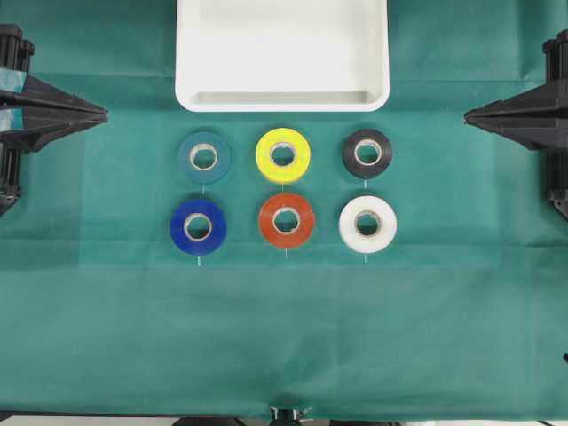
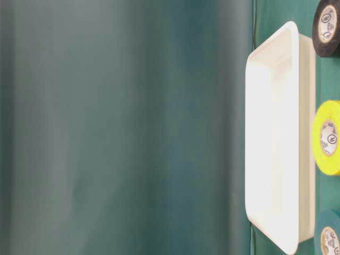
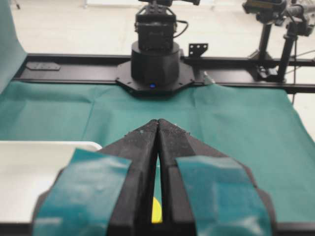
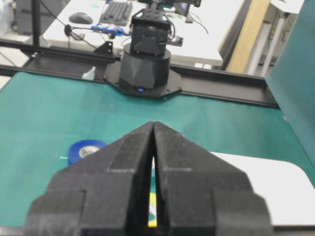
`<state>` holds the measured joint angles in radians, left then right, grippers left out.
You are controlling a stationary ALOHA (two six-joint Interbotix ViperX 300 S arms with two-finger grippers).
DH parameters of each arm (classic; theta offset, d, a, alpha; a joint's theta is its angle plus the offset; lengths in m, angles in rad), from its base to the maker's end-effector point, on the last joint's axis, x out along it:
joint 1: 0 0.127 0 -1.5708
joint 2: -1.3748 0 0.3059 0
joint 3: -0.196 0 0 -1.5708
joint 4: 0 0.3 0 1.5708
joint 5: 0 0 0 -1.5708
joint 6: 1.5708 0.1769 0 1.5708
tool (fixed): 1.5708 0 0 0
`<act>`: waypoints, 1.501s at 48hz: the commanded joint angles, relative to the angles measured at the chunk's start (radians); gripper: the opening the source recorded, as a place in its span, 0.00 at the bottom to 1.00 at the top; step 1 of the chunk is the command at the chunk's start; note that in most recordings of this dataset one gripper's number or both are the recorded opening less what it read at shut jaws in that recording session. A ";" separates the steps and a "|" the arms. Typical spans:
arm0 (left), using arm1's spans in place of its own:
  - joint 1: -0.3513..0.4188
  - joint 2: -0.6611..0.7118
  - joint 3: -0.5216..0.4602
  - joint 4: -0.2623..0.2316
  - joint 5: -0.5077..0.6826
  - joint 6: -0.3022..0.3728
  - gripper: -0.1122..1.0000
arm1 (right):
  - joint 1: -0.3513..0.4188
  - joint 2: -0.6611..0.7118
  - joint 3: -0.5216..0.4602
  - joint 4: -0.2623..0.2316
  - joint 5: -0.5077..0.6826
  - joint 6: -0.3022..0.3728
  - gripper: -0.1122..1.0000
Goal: Place the tape from the fixed location into the white case.
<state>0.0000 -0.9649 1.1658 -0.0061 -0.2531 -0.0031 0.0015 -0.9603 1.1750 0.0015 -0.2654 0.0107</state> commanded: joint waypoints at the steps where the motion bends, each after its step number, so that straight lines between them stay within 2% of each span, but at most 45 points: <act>1: -0.003 0.008 -0.028 -0.002 -0.003 -0.002 0.12 | 0.000 0.008 -0.029 0.002 -0.006 0.002 0.10; 13: -0.003 0.011 -0.026 -0.003 0.006 0.000 0.12 | 0.002 0.008 -0.029 0.002 -0.005 0.002 0.10; 17: -0.003 0.011 -0.028 -0.002 0.009 0.002 0.18 | 0.002 0.008 -0.029 0.002 -0.005 0.002 0.10; 22: -0.003 0.011 -0.026 -0.002 0.009 0.005 0.38 | 0.000 0.011 -0.029 0.003 -0.005 0.002 0.10; 30: -0.003 0.012 -0.028 -0.003 0.011 0.000 0.83 | 0.002 0.014 -0.029 0.003 -0.003 0.002 0.10; 35: -0.003 0.011 -0.028 -0.002 0.015 0.000 0.99 | 0.002 0.014 -0.029 0.003 -0.002 0.002 0.10; 57: 0.002 0.011 -0.028 -0.002 0.023 -0.002 1.00 | 0.002 0.014 -0.034 0.002 0.003 0.002 0.10; 72: 0.075 0.006 -0.029 -0.003 0.034 0.000 1.00 | 0.000 0.014 -0.038 0.000 0.005 0.002 0.10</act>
<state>0.0598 -0.9618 1.1643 -0.0077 -0.2194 -0.0046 0.0015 -0.9526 1.1658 0.0015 -0.2577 0.0107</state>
